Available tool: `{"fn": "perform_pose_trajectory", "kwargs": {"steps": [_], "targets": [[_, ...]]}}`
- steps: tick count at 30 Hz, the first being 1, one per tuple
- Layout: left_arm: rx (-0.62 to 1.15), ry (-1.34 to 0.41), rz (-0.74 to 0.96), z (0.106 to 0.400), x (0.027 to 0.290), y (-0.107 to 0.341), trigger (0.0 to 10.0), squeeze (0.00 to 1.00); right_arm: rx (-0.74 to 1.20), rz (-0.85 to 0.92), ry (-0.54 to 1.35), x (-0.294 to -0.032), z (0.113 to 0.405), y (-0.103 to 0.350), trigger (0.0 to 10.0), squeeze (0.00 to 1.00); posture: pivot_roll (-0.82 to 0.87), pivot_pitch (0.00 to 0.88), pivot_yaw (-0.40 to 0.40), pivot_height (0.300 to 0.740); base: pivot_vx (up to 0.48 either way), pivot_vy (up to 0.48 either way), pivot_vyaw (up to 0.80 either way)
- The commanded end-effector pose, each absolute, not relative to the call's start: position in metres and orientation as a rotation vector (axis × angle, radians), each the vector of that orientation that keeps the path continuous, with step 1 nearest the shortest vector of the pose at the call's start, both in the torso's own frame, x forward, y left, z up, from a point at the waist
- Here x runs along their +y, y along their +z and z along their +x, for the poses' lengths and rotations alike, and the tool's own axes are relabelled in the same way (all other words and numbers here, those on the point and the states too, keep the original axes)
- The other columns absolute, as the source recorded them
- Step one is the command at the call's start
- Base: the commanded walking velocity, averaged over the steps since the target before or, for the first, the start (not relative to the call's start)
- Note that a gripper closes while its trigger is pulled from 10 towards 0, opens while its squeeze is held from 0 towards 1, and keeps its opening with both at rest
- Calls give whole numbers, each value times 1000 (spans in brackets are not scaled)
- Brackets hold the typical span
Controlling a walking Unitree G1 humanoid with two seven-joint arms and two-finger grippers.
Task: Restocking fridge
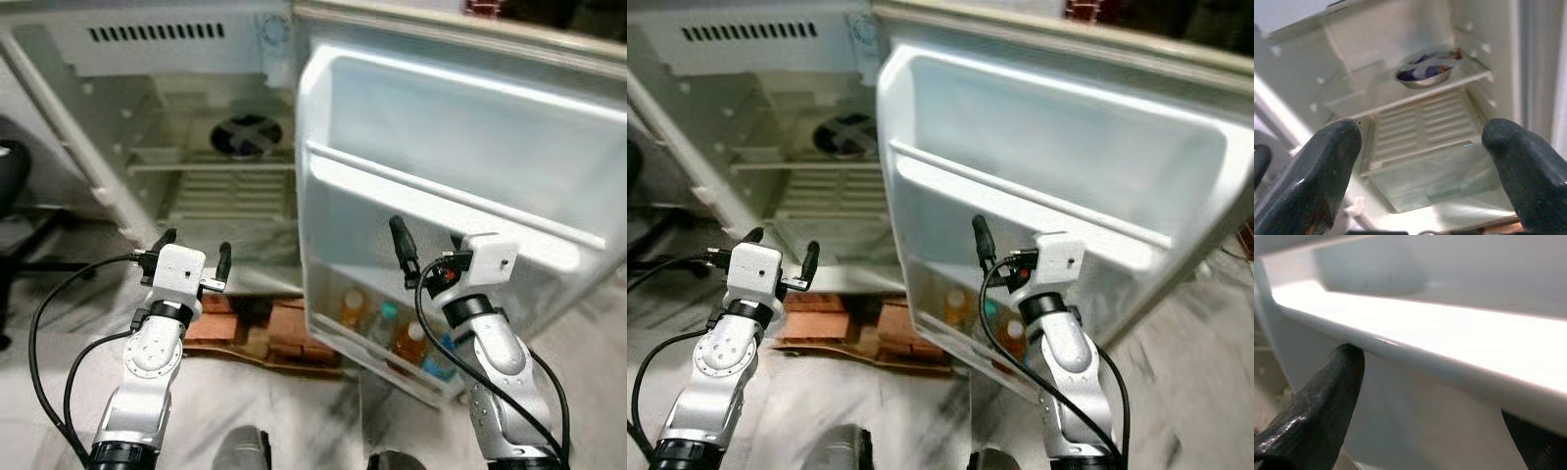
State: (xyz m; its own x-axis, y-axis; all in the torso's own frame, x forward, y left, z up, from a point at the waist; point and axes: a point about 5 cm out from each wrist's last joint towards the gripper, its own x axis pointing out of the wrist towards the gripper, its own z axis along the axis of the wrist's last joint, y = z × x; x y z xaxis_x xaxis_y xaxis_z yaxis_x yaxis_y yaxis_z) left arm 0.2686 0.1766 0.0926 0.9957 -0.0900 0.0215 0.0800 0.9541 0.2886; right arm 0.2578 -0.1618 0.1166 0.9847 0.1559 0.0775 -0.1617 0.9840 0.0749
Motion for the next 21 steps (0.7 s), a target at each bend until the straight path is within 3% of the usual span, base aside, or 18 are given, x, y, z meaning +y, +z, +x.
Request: {"fn": "perform_pose_trajectory", "kwargs": {"steps": [1, 21], "targets": [[-7, -90, 311, 264, 178, 87, 10000, 0, -48, 76, 178, -158, 256, 114, 10000, 0, -15, 0, 23, 740, -304, 0, 0], [-1, -102, 304, 263, 175, 86, 10000, 0, 68, 97, 303, -149, 249, 96, 10000, 0, -18, 0, 22, 740, -316, 0, 0]]}}
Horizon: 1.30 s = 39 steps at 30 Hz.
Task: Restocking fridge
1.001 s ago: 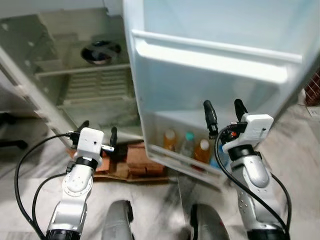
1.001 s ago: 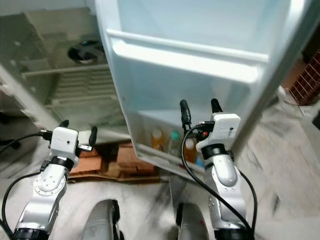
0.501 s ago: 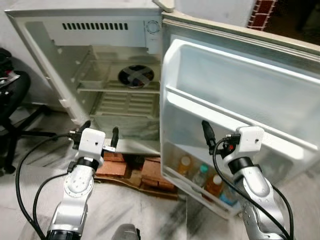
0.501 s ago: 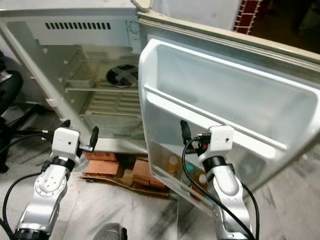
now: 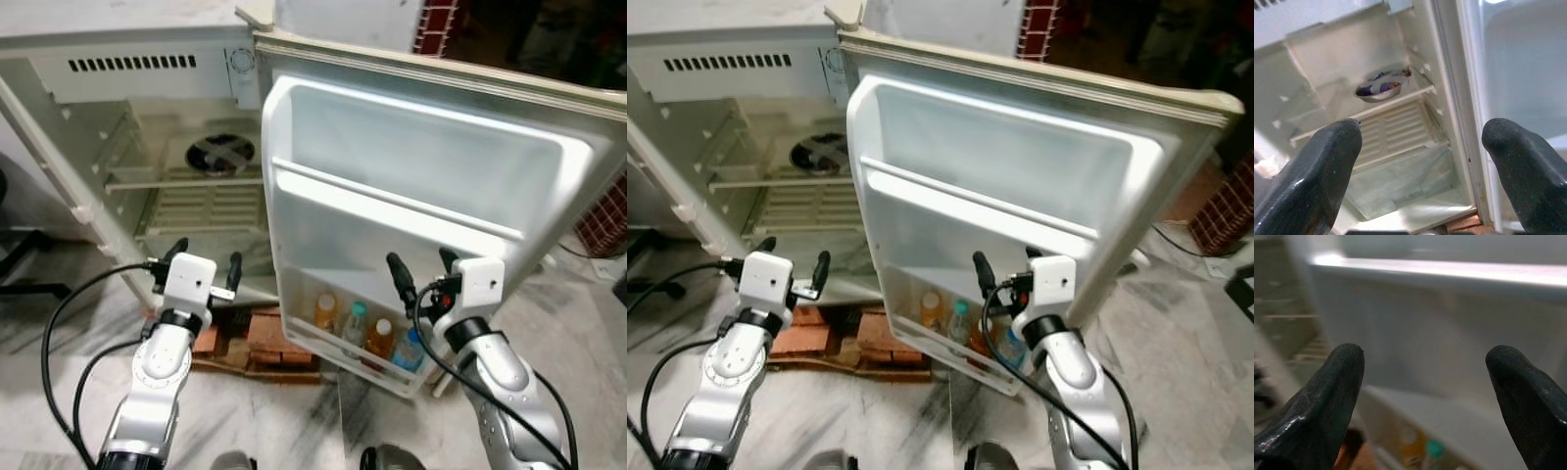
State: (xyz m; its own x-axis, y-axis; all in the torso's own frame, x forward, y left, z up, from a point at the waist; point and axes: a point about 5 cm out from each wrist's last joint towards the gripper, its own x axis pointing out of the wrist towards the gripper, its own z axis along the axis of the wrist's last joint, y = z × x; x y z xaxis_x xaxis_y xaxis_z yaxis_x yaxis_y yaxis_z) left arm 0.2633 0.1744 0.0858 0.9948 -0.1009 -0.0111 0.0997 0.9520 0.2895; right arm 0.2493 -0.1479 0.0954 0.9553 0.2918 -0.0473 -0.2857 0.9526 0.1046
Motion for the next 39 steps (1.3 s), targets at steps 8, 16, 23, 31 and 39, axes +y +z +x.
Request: {"fn": "perform_pose_trajectory", "kwargs": {"steps": [8, 16, 23, 31, 39], "targets": [[-4, -98, 306, 264, 175, 86, 10000, 0, -22, 87, 326, -150, 251, 109, 10000, 0, -16, 0, 24, 740, -188, 0, 0], [-30, -90, 315, 267, 179, 95, 10000, 0, -77, 93, 258, -155, 262, 122, 10000, 0, -11, 13, 20, 740, 0, 0, 0], [-36, -90, 293, 269, 183, 97, 10000, 0, -117, 78, 206, -154, 274, 138, 10000, 0, -61, 43, 2, 740, 0, 0, 0], [-24, -89, 273, 270, 186, 95, 10000, 0, -138, 75, 212, -149, 283, 144, 10000, 0, -81, 38, 11, 740, 0, 0, 0], [-31, -116, 281, 276, 189, 99, 10000, 0, -128, 110, 175, -143, 281, 139, 10000, 0, -47, 28, 36, 740, 0, -288, 0]]}}
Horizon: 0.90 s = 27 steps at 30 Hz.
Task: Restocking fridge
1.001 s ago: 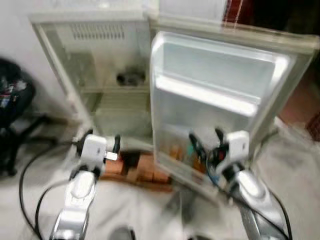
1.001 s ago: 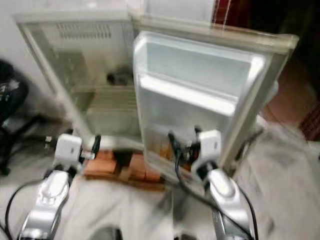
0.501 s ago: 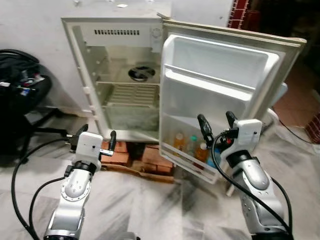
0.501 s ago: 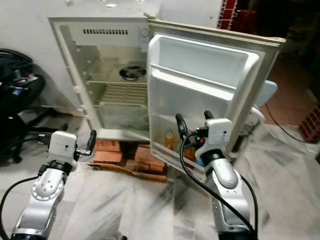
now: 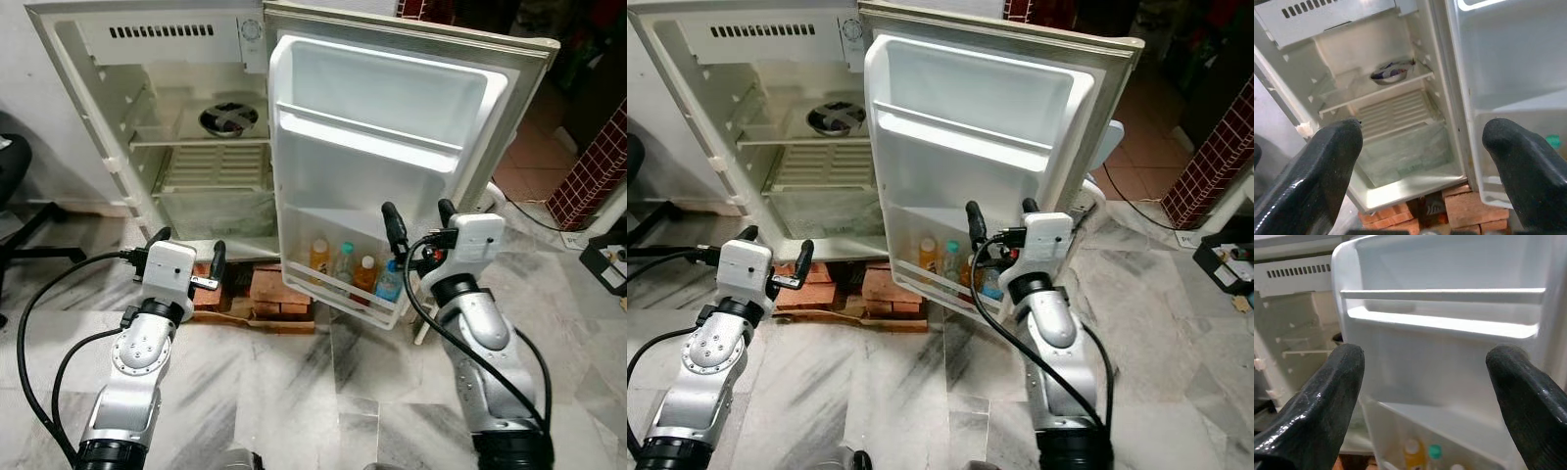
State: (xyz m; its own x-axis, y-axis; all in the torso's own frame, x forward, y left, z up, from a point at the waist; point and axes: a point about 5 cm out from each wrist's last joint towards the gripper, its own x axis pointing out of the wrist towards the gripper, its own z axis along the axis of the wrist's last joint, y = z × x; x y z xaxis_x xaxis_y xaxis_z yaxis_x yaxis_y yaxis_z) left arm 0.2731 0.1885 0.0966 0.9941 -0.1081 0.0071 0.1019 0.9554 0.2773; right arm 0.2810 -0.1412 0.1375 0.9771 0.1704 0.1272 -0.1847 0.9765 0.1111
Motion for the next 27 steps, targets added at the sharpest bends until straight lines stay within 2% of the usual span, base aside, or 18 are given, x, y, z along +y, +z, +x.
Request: {"fn": "perform_pose_trajectory", "kwargs": {"steps": [1, 8, 24, 27], "targets": [[-33, -116, 282, 277, 189, 100, 10000, 0, -127, 109, 181, -141, 281, 138, 10000, 0, -42, 26, 37, 740, 0, -337, 0], [-49, -112, 284, 277, 191, 104, 10000, 0, -132, 106, 208, -139, 284, 137, 10000, 0, -21, 23, 25, 740, 0, -353, 0], [-43, -122, 286, 275, 190, 101, 10000, 0, -150, 68, 199, -143, 289, 135, 10000, 0, -13, 26, 29, 740, 215, -408, 0], [-38, -96, 279, 274, 193, 101, 10000, 0, -133, 75, 180, -143, 287, 130, 10000, 0, -12, 28, 31, 740, 0, 0, 0]]}}
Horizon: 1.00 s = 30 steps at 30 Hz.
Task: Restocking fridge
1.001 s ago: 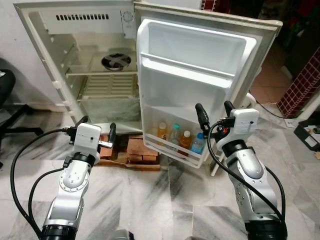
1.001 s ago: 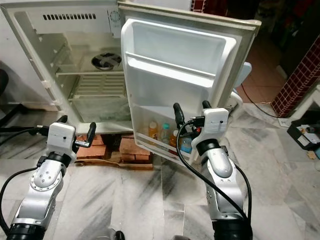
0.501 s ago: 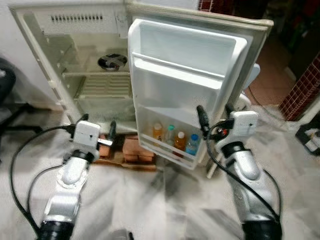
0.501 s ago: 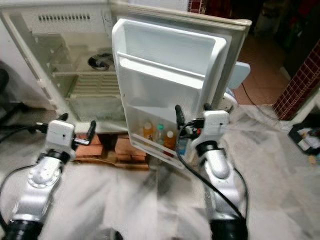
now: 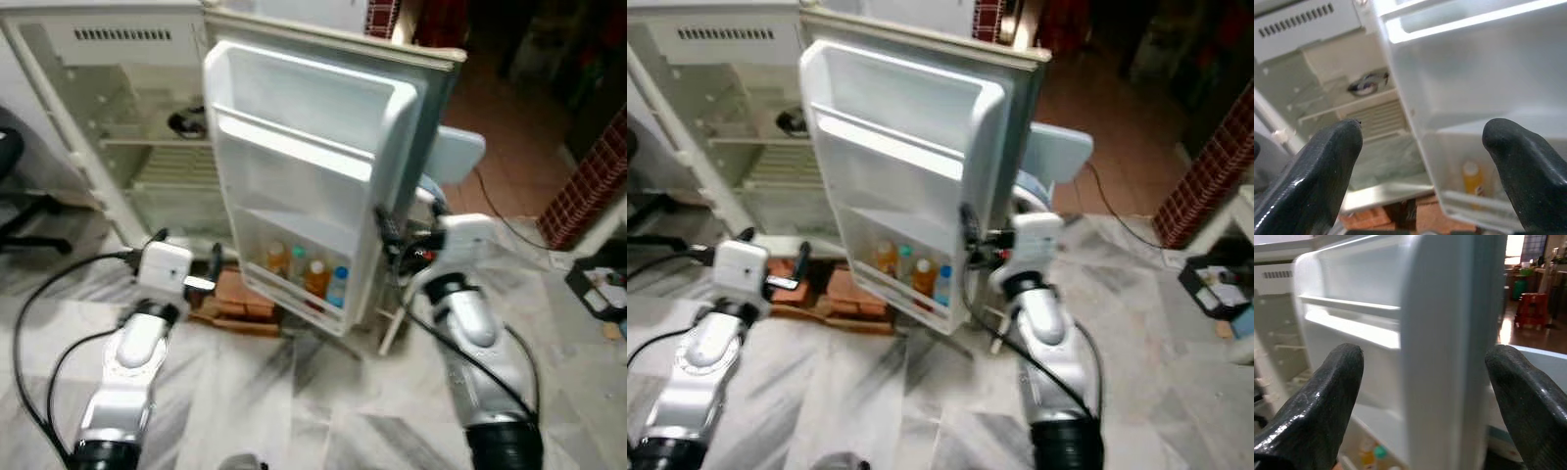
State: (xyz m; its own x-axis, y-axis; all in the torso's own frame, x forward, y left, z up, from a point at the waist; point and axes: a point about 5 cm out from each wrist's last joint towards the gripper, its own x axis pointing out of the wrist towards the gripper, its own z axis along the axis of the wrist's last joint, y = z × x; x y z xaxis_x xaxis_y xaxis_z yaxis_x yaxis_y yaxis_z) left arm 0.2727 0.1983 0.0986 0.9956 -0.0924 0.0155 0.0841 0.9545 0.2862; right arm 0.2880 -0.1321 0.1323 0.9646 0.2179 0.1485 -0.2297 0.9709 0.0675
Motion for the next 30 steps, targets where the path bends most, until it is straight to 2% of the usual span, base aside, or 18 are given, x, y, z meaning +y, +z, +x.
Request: {"fn": "perform_pose_trajectory", "kwargs": {"steps": [1, 4, 13, 16, 30], "targets": [[-38, -96, 279, 274, 193, 101, 10000, 0, -133, 75, 180, -143, 287, 130, 10000, 0, -12, 28, 31, 740, 0, 0, 0], [-29, -81, 268, 271, 195, 100, 10000, 0, -136, 79, 222, -140, 283, 127, 10000, 0, 1, 32, 27, 740, 0, 0, 0], [-25, -109, 249, 265, 193, 98, 10000, 0, -137, 80, 218, -136, 289, 127, 10000, 0, 13, 32, 18, 740, 53, 0, 508], [-25, -113, 248, 263, 191, 97, 10000, 0, -139, 76, 195, -140, 291, 128, 10000, 0, 13, 30, 15, 740, 334, 0, 0], [-18, -123, 246, 265, 189, 96, 10000, 0, -152, 58, 176, -145, 291, 129, 10000, 0, 5, 19, 18, 740, 397, -266, 0]]}}
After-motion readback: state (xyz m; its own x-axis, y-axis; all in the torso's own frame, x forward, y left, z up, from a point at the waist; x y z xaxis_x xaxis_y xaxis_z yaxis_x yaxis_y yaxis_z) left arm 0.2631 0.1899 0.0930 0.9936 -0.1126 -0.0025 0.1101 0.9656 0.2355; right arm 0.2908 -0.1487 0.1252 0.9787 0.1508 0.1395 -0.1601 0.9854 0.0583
